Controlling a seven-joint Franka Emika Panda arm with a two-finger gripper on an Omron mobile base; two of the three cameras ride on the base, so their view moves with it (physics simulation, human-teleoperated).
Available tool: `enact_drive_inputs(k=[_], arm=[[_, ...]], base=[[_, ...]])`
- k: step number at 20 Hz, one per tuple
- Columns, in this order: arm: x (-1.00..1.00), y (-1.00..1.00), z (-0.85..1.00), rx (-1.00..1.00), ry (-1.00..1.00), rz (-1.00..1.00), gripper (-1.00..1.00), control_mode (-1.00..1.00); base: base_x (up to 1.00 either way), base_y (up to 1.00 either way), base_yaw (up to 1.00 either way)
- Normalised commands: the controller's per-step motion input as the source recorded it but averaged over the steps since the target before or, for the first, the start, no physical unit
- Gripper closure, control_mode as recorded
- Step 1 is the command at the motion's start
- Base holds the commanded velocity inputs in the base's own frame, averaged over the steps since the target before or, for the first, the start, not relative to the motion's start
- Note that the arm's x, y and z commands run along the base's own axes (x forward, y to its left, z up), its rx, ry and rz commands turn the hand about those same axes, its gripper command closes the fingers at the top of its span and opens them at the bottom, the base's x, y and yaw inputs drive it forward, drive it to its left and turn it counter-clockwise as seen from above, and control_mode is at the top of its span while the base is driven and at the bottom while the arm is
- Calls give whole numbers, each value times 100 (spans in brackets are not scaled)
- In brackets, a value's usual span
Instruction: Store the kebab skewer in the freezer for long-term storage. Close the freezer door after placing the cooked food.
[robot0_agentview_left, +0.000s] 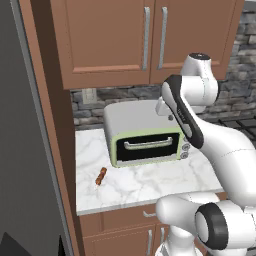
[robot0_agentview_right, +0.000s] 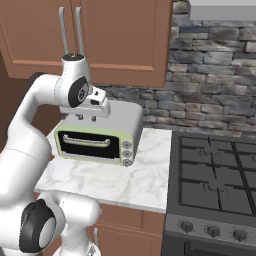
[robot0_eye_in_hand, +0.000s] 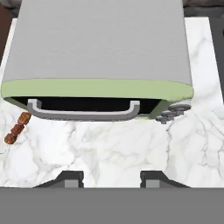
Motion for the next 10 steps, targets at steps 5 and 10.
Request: enact_drive_inputs(k=[5, 10], arm=[[-14, 13, 0, 0, 0, -2, -100, -100], [-16, 49, -21, 1, -1, -15, -100, -100]], base=[[0, 0, 0], [0, 0, 0]])
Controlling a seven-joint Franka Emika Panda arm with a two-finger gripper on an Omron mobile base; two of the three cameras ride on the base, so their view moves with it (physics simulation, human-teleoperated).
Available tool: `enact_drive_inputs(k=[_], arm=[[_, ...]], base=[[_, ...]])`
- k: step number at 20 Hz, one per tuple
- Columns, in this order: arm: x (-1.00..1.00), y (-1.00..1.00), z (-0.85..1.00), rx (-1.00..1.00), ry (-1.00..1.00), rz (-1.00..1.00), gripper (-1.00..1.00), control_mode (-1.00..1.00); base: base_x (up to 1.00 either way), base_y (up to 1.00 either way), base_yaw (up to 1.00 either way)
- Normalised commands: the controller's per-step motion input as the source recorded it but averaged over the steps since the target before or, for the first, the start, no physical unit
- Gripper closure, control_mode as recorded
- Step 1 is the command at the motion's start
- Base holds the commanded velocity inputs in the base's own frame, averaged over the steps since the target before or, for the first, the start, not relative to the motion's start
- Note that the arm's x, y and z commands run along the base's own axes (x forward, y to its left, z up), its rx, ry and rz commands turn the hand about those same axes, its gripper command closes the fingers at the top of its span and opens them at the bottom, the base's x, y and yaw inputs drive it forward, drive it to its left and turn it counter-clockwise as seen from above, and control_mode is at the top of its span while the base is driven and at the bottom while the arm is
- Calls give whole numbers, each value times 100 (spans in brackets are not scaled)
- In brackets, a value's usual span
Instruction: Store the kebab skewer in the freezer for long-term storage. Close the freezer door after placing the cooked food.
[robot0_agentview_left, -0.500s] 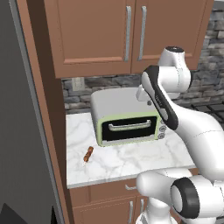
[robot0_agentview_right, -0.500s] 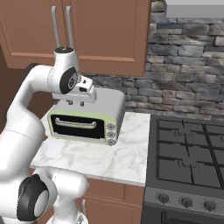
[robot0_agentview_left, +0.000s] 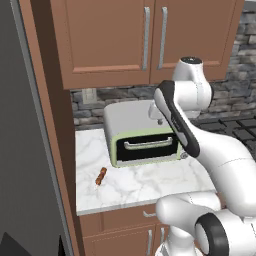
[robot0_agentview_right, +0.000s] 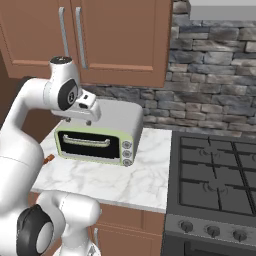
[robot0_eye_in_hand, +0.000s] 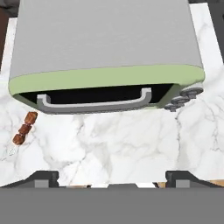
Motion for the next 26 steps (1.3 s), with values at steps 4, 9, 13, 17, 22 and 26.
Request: enact_drive_inputs(k=[4, 9, 13, 17, 22, 26], arm=[[0, 41, -1, 0, 0, -23, -100, -100], [0, 51, 0, 0, 0, -22, -100, -100], [-1, 66, -6, 7, 0, -16, -100, -100], [-1, 43, -4, 17, 6, -13, -100, -100], [-10, 27, -20, 10, 3, -7, -100, -100], [-6, 36, -42, 1, 1, 0, -100, -100]], base=[[0, 0, 0], [0, 0, 0], [0, 0, 0], [0, 0, 0], [0, 0, 0], [0, 0, 0]])
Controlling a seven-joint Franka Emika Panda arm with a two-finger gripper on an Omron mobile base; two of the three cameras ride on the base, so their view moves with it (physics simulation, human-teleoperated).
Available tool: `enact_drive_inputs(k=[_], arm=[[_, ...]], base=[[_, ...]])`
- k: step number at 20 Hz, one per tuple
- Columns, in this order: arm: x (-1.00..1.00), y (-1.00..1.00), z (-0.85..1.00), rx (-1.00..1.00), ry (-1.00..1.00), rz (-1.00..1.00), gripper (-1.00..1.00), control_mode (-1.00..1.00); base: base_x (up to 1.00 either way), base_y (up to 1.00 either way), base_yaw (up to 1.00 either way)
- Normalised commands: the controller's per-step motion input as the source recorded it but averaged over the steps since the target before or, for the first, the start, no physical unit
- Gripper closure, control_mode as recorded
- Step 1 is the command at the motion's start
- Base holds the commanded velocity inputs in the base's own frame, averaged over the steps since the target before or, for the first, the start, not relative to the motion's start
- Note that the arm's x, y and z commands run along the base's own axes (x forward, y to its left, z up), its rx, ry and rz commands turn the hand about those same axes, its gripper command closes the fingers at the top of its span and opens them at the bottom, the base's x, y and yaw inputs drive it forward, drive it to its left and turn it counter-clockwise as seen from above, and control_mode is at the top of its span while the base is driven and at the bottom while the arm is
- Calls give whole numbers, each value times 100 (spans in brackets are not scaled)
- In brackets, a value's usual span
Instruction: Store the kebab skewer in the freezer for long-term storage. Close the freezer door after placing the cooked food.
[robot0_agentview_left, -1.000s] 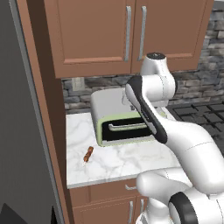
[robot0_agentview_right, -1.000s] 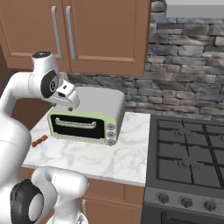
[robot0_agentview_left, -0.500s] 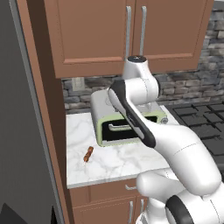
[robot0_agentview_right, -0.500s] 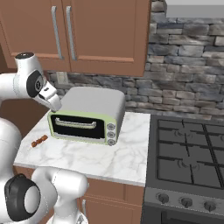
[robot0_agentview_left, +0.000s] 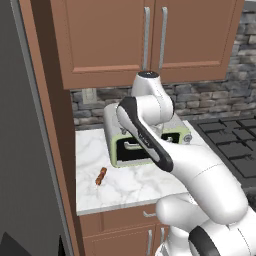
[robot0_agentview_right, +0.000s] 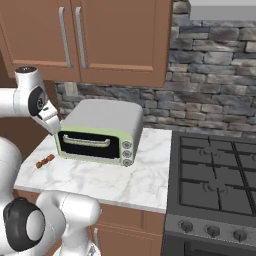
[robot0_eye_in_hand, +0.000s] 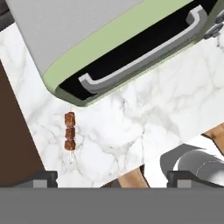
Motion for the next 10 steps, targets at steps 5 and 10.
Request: enact_drive_inputs(k=[5, 10], arm=[[0, 39, -43, 0, 7, 0, -100, -100], [0, 28, -39, 0, 13, 0, -100, -100]], base=[[0, 0, 0], [0, 0, 0]])
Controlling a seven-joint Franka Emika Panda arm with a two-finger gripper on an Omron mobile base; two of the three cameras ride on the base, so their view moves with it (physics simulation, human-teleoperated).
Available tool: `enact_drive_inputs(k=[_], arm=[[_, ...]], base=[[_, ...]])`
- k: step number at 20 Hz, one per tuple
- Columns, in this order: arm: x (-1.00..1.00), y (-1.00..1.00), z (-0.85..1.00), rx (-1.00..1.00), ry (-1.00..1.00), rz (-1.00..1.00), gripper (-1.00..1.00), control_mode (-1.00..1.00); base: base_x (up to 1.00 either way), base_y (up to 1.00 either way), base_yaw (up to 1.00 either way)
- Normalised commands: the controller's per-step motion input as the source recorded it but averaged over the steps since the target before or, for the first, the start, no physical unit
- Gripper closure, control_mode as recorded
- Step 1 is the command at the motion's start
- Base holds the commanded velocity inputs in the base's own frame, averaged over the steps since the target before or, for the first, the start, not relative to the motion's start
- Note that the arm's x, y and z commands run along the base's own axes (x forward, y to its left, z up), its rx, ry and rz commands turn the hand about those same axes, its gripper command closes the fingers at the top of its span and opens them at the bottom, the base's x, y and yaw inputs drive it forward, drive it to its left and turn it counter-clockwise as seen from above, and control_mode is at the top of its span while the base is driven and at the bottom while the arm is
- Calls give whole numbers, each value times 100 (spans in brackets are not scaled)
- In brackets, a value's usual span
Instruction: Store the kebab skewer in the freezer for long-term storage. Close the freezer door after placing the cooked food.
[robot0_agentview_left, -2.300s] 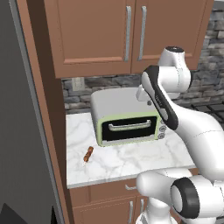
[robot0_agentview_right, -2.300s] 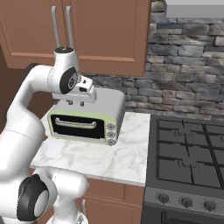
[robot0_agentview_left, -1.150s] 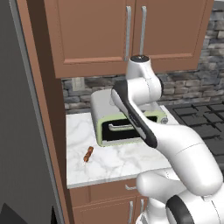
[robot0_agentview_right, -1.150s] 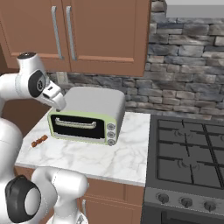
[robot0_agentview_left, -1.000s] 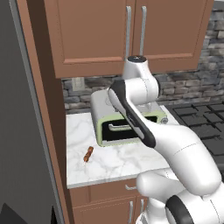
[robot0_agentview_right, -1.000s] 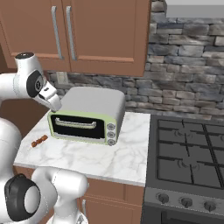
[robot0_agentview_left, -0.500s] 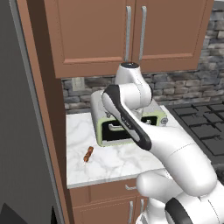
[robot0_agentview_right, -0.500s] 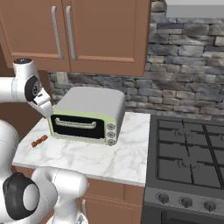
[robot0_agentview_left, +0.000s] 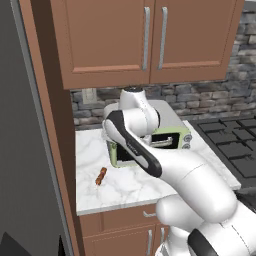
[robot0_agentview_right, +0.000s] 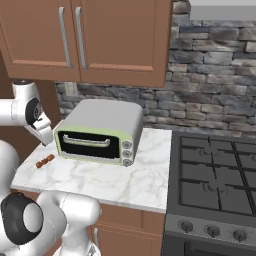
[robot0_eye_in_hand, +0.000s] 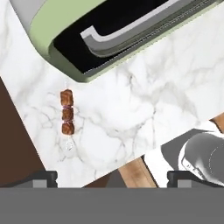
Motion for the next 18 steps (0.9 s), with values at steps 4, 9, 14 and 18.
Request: enact_drive_inputs(k=[4, 9, 14, 18], arm=[[0, 38, -38, 0, 13, 0, -100, -100], [1, 24, -38, 0, 8, 0, -100, -100], [13, 0, -46, 0, 9, 0, -100, -100], [15, 0, -40, 0, 7, 0, -100, -100]], base=[[0, 0, 0], [0, 0, 0], [0, 0, 0], [0, 0, 0]])
